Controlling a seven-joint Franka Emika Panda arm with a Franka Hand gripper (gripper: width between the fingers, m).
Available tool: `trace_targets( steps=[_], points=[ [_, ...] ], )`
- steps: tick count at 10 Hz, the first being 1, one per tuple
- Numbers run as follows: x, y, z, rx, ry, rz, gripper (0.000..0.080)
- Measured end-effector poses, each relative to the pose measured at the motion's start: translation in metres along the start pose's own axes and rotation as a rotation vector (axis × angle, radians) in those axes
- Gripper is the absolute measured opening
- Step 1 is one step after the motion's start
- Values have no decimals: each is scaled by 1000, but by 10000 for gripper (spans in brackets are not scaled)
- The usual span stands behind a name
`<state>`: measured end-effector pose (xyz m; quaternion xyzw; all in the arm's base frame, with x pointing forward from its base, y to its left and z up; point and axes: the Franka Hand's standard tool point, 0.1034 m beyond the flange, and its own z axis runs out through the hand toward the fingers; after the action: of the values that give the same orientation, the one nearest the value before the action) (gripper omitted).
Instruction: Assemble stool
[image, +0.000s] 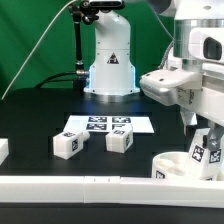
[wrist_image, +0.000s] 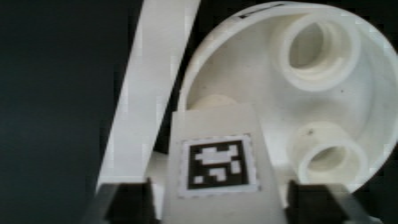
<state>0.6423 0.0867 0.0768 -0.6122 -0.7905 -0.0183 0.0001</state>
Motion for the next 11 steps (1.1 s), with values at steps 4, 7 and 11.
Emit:
trace_targets(
  steps=[4, 7, 11],
  points=[
    [-1, 0, 0, 0, 0, 46, 335],
    [-4, -3, 0, 16, 2, 275, 337],
    [-11, -7, 0, 20, 45, 722, 337]
  ],
)
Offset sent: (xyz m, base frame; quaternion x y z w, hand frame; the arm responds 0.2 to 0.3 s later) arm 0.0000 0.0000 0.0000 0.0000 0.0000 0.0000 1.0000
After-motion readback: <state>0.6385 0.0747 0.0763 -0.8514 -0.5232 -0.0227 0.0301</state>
